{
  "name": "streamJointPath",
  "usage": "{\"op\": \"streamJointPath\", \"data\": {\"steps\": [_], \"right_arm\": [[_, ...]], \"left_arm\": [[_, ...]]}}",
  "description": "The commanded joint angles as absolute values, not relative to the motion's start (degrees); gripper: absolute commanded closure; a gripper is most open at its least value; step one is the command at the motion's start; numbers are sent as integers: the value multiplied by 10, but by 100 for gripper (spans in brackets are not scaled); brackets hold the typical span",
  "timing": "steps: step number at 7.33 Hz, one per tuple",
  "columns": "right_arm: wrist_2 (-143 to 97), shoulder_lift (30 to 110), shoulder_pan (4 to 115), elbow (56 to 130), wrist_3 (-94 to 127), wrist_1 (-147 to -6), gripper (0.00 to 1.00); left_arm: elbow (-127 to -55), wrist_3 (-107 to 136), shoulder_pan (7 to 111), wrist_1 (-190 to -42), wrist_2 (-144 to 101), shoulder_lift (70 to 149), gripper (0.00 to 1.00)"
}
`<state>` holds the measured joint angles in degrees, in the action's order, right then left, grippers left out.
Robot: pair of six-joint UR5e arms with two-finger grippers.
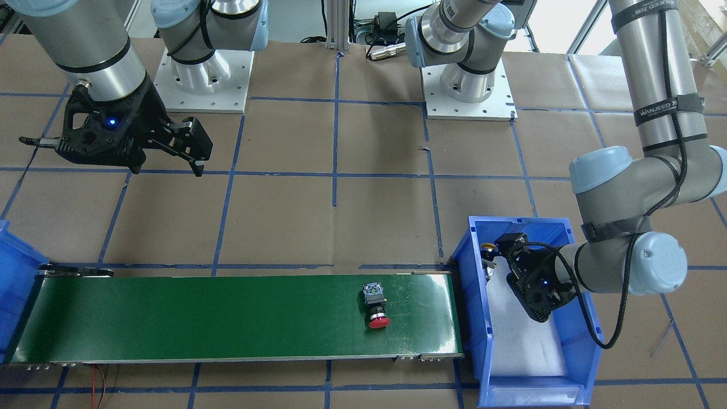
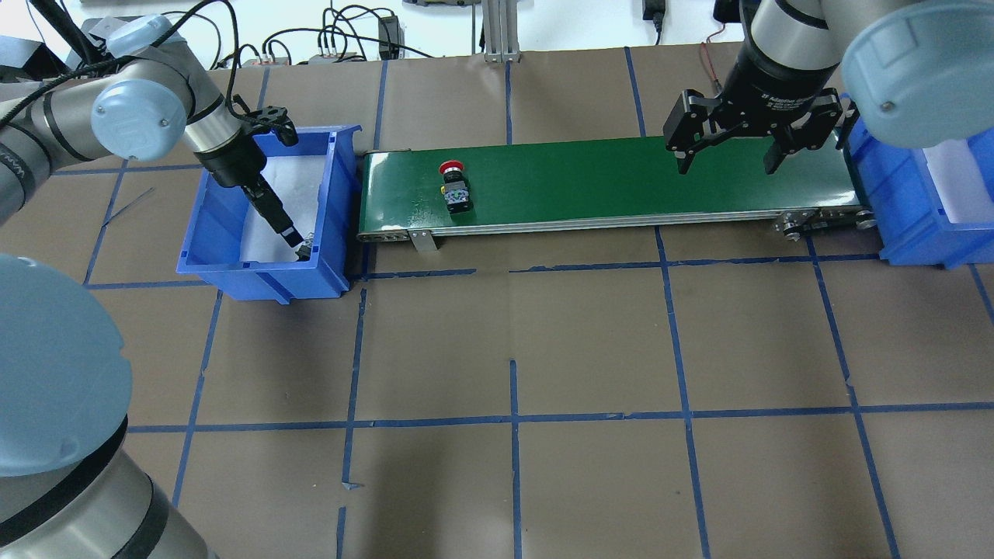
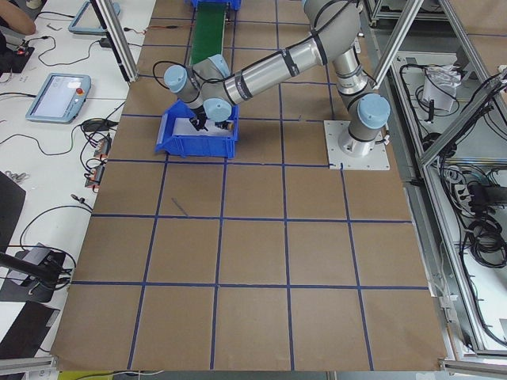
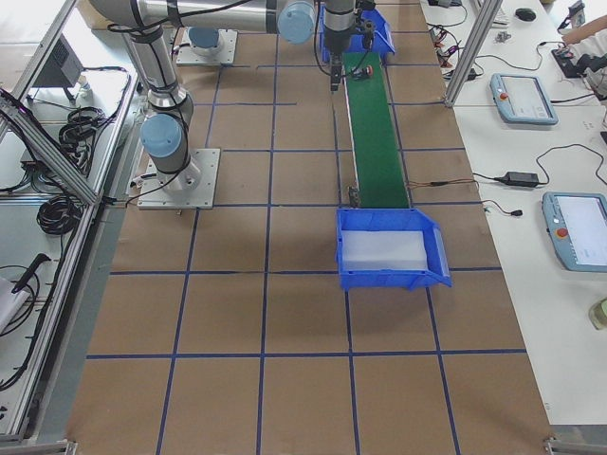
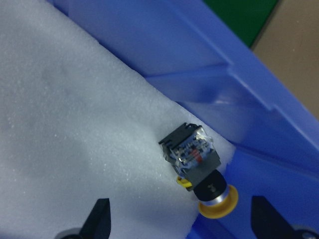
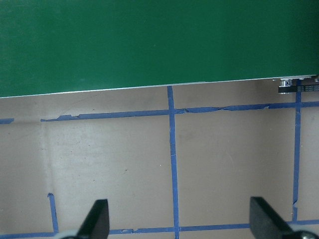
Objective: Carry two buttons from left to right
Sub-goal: 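Return the left gripper into the bin toward the yellow-capped button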
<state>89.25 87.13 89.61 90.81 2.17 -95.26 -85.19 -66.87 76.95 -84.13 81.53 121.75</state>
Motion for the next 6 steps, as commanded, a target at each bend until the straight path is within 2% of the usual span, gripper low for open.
{"op": "streamJointPath", "data": {"steps": [1,2,3,4,5,6], "right_arm": [[891,864,894,909,5,-958,0],[891,847,891,908,-16,-959,0],[891,828,887,908,-18,-988,0],[891,807,880,908,-20,-1007,0],[891,798,865,908,-29,-1018,0],[887,786,844,907,-44,-1026,0]], "left_arm": [[-870,-651,773,-820,814,1233,0],[-898,-652,774,-806,816,1222,0],[-913,-656,773,-771,816,1218,8],[-915,-656,774,-762,817,1217,17],[-909,-660,774,-761,819,1216,34],[-903,-659,774,-762,820,1216,45]]}}
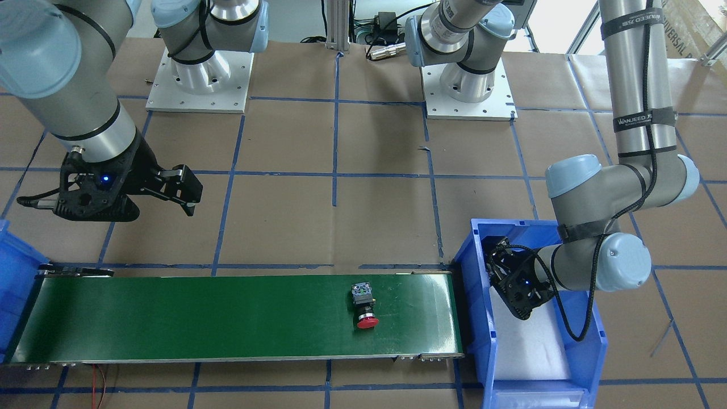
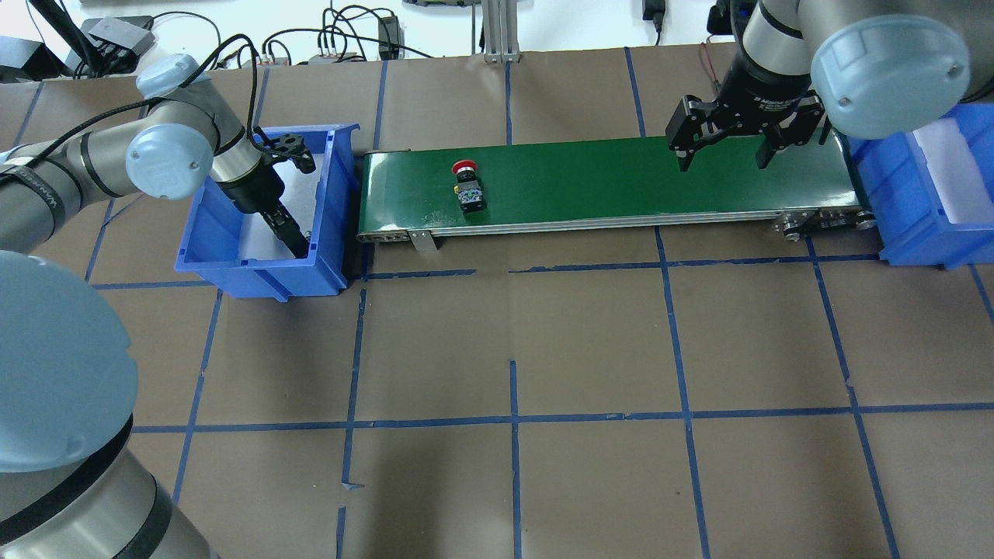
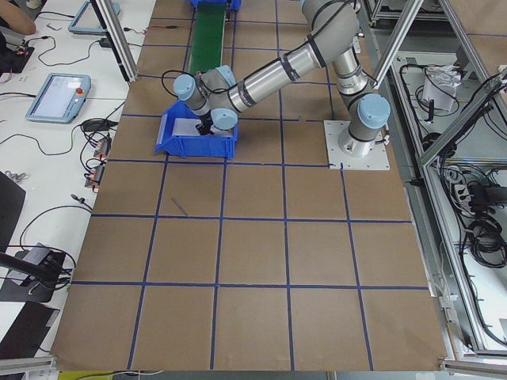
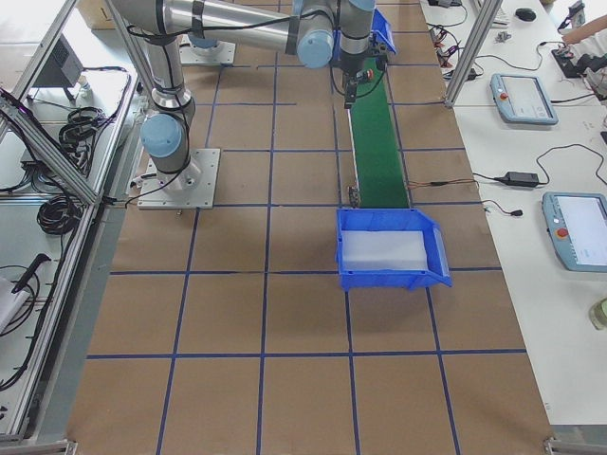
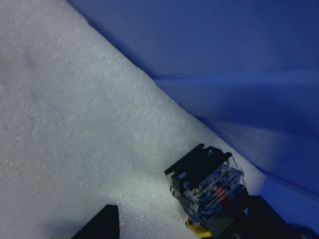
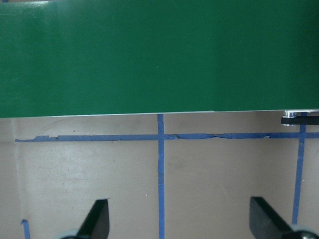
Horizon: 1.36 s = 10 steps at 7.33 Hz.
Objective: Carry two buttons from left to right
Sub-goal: 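Grasp the yellow-capped button switch with the left gripper and lift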
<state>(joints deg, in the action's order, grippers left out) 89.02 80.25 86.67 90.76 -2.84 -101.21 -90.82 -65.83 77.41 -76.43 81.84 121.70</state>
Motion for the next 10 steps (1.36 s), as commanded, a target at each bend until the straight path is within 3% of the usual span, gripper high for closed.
{"op": "streamJointPath", "data": {"steps": [1,3,4,5,8,9,10], "right_arm": [[863,766,835,899,-46,-1028,0],[866,738,834,902,-47,-1057,0],[867,721,834,901,-47,-1081,0],[869,703,834,899,-51,-1116,0],[867,680,805,903,-90,-1134,0],[862,676,802,898,-94,-1134,0],[860,675,803,897,-98,-1150,0]], "left_arm": [[-903,-657,774,-765,821,1211,34],[-913,-654,774,-772,821,1190,29],[-916,-652,774,-773,819,1189,21],[-918,-652,774,-774,817,1189,22],[-916,-654,774,-768,817,1194,69],[-914,-653,774,-768,817,1195,80],[-900,-652,773,-773,817,1190,81]]}}
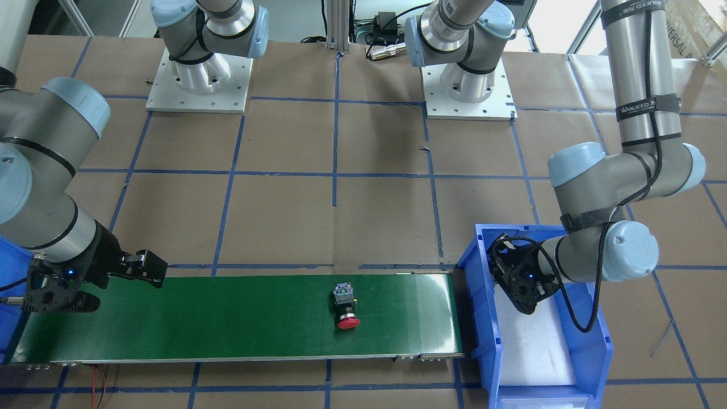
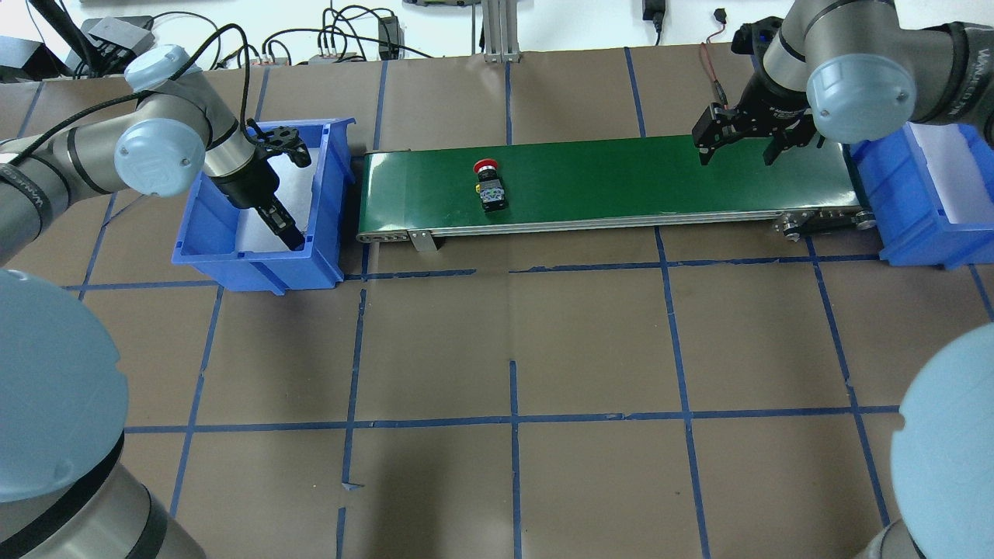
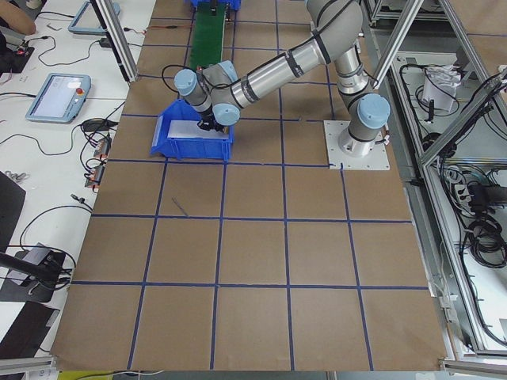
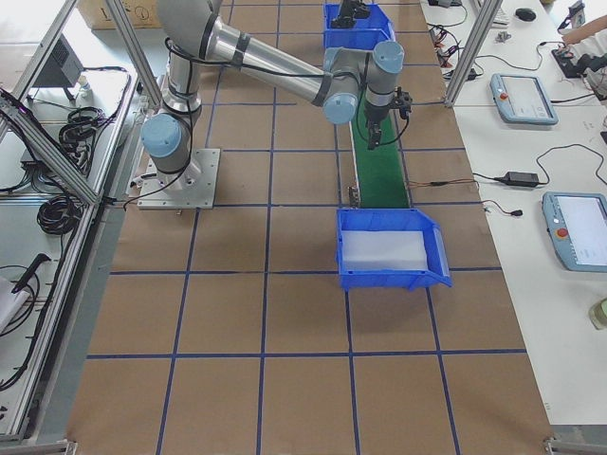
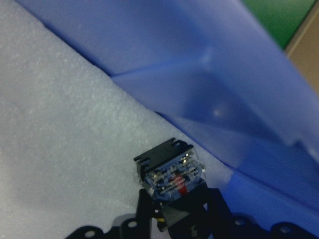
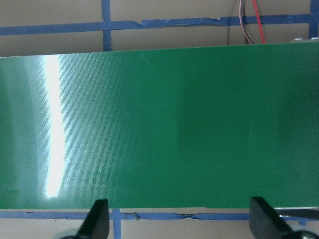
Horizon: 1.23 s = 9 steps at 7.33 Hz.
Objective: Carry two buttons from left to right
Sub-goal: 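Grasp the yellow-capped button switch with the left gripper and lift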
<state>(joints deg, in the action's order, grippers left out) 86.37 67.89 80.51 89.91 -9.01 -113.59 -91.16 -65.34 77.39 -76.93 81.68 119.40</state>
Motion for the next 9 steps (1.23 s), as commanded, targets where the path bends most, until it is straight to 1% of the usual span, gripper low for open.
{"op": "streamJointPath", "data": {"steps": [1,2,3,4,5,7,9], "right_arm": [[860,653,803,897,-118,-1182,0],[859,633,803,897,-127,-1195,0],[858,633,803,891,-127,-1196,0],[849,628,801,883,-135,-1195,0],[846,626,802,883,-137,-1197,0],[830,622,799,883,-137,-1197,0],[828,620,797,884,-134,-1197,0]], "left_arm": [[-889,-652,771,-775,818,1183,81],[-868,-652,769,-791,820,1164,81],[-831,-650,765,-843,817,1140,81],[-784,-618,766,-896,816,1121,80],[-753,-549,771,-926,817,1107,80],[-744,-345,803,-921,815,1092,81],[-760,-146,872,-868,820,1106,81]]}}
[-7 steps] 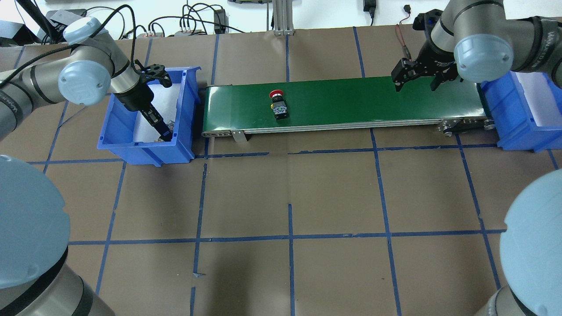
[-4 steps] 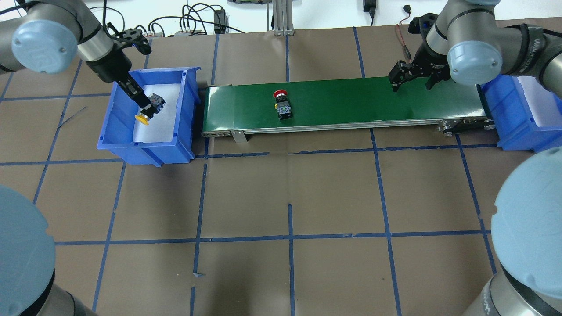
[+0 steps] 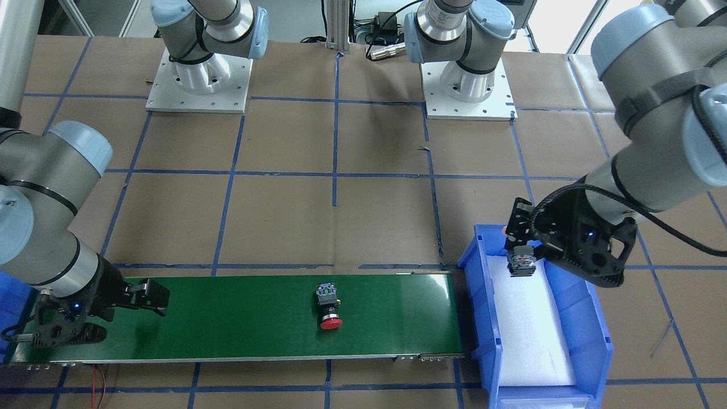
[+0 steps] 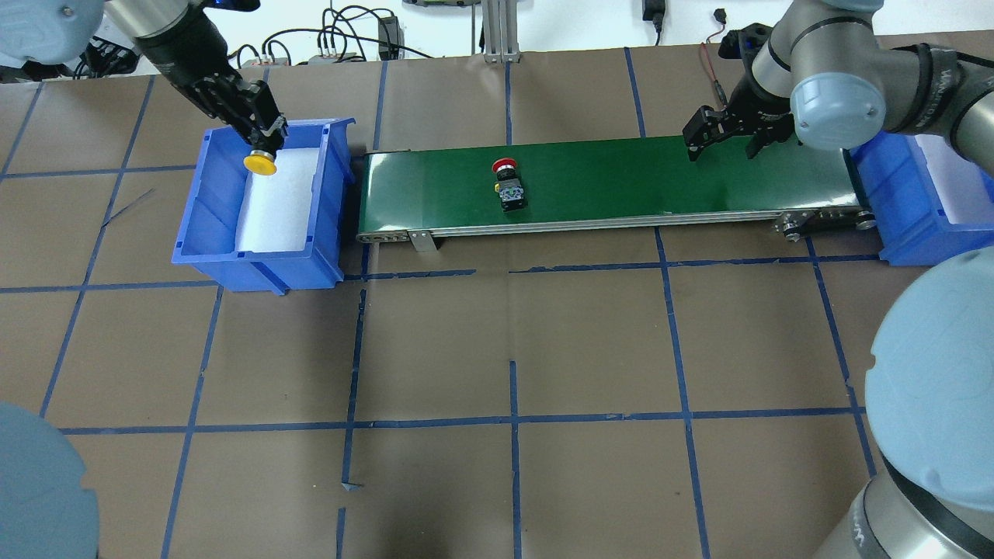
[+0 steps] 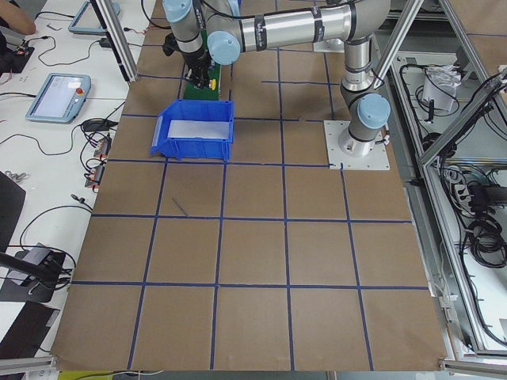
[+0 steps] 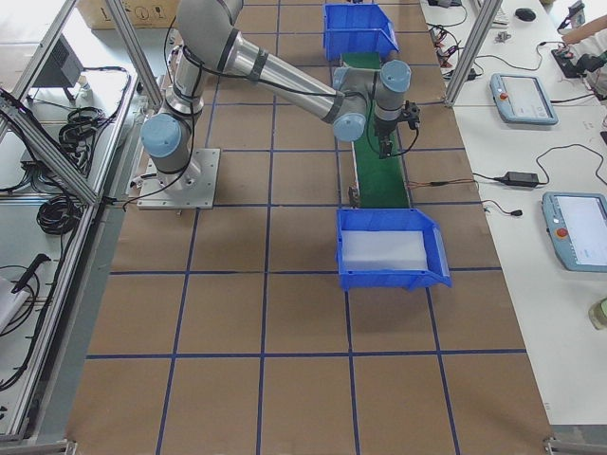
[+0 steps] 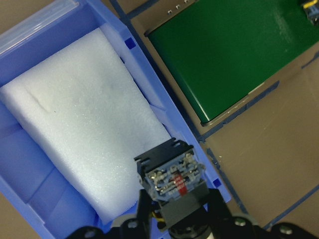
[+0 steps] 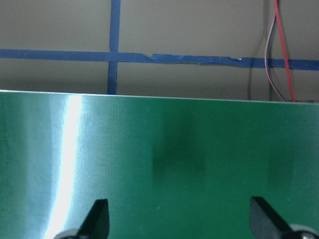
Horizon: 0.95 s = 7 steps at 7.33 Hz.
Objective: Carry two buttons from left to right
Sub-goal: 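Place the yellow button on the conveyor behind the red button and release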
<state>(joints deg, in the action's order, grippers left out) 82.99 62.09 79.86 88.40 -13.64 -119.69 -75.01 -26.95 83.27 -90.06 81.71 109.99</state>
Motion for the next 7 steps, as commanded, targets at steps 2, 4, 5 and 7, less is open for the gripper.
{"op": "streamJointPath", "data": {"steps": [2,4,5,7], "right_arm": [[812,620,795,886,-134,-1197,0],[814,619,795,886,-134,-1197,0],[814,620,795,886,-133,-1197,0],[818,619,795,885,-133,-1197,0]], "left_arm": [[-801,-50,923,-769,819,1142,81],[-809,-47,945,-694,817,1198,81],[-805,-53,942,-689,818,1204,81],[-805,-70,943,-670,811,1221,79]]}}
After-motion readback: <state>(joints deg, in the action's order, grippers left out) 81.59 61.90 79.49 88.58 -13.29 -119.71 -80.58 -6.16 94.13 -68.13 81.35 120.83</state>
